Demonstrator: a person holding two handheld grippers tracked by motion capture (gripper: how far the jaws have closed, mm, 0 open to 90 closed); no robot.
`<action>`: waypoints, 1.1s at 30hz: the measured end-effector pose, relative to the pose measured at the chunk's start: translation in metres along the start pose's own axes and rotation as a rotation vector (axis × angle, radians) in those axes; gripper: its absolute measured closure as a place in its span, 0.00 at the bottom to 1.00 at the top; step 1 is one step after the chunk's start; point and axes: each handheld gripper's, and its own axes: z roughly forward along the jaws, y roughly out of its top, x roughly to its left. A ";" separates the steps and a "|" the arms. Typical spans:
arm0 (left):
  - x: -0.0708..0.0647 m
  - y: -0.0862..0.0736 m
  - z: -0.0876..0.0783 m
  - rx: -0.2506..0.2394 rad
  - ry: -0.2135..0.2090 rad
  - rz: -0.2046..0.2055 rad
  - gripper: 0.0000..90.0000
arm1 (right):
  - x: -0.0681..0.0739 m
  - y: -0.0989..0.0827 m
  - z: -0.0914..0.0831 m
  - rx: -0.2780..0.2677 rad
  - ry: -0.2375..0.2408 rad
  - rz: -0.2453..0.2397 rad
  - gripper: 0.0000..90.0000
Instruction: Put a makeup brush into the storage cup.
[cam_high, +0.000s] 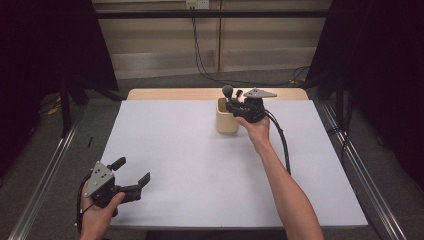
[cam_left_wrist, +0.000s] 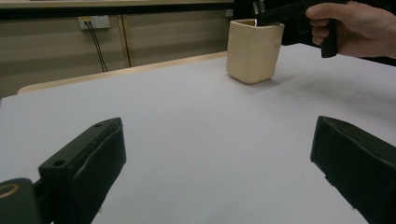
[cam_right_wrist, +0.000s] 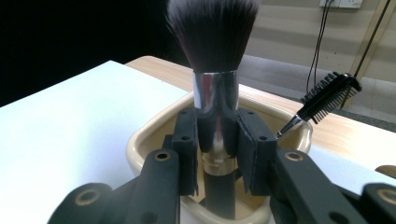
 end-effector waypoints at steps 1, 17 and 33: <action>0.000 0.000 0.000 0.001 0.000 0.000 0.04 | 0.000 0.000 0.000 0.003 0.000 -0.003 0.79; 0.000 0.000 0.000 0.001 0.000 0.001 0.04 | 0.003 -0.001 -0.006 -0.017 0.001 0.005 0.44; 0.001 0.000 0.002 -0.002 0.029 -0.028 0.04 | 0.004 0.003 -0.025 -0.048 0.007 0.025 0.10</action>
